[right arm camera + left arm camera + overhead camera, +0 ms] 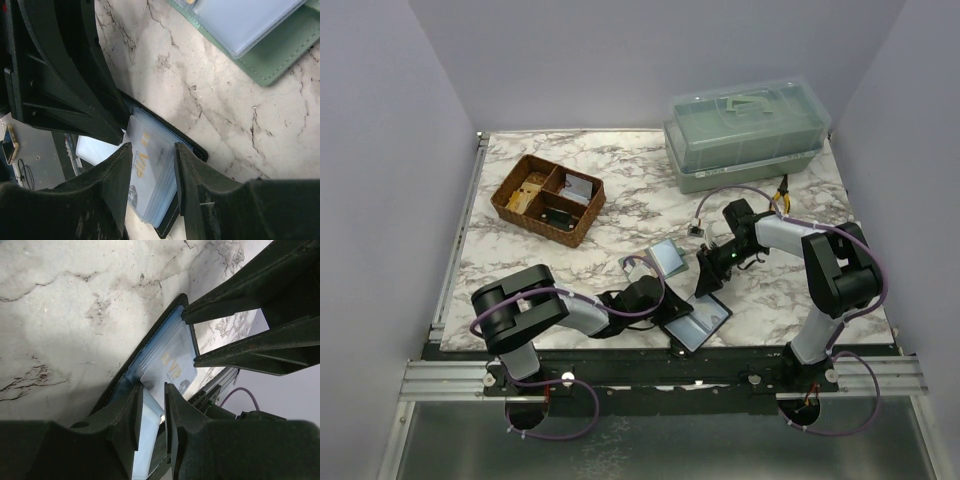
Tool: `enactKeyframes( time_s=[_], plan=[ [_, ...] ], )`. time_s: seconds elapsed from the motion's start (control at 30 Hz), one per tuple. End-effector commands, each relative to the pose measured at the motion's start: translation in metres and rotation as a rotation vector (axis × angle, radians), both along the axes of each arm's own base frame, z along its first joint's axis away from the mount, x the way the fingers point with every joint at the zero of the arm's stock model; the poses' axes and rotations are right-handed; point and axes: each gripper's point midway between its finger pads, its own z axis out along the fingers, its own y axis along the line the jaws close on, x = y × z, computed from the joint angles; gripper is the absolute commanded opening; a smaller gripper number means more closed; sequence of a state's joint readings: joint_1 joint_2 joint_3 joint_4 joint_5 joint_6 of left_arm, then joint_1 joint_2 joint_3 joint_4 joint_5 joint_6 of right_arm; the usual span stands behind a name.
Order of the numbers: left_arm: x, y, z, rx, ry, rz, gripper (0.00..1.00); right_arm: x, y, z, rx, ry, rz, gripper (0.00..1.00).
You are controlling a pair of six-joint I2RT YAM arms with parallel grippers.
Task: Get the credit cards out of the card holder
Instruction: Remove the credit card from the card holder.
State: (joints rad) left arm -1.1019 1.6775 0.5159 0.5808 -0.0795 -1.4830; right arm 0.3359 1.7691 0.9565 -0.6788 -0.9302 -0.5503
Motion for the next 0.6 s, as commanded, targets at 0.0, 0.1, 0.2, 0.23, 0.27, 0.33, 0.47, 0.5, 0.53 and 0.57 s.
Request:
enactKeyframes(
  time_s=[0.0,0.1,0.2,0.23,0.27,0.33,0.47,0.5,0.53,0.57],
  plan=[
    [0.002,0.013,-0.028,0.091,0.02,0.047,0.3,-0.001,-0.001,-0.003,-0.041,0.006,0.009,0.45],
    [0.005,0.014,-0.03,0.099,0.017,0.062,0.29,0.0,-0.005,-0.005,-0.069,-0.01,-0.004,0.46],
    [0.006,0.016,-0.035,0.11,0.02,0.076,0.24,0.001,-0.005,-0.002,-0.066,-0.018,-0.003,0.45],
    [0.007,0.017,-0.036,0.113,0.021,0.082,0.23,0.0,-0.004,-0.001,-0.062,-0.016,-0.001,0.44],
    [0.007,0.019,-0.037,0.117,0.021,0.089,0.22,0.0,-0.004,0.001,-0.057,-0.016,-0.001,0.43],
    [0.009,0.023,-0.04,0.126,0.018,0.106,0.2,0.0,-0.002,0.007,-0.037,-0.021,0.007,0.41],
    [0.011,0.029,-0.043,0.141,0.012,0.126,0.16,-0.002,0.001,0.015,-0.003,-0.037,0.015,0.39],
    [0.012,0.03,-0.044,0.145,0.012,0.13,0.15,-0.002,0.001,0.017,0.003,-0.039,0.02,0.39],
    [0.012,0.03,-0.044,0.146,0.011,0.131,0.15,-0.003,0.002,0.017,0.008,-0.035,0.024,0.38],
    [0.013,0.03,-0.045,0.147,0.009,0.131,0.15,-0.004,0.002,0.018,0.011,-0.031,0.028,0.38]
  ],
)
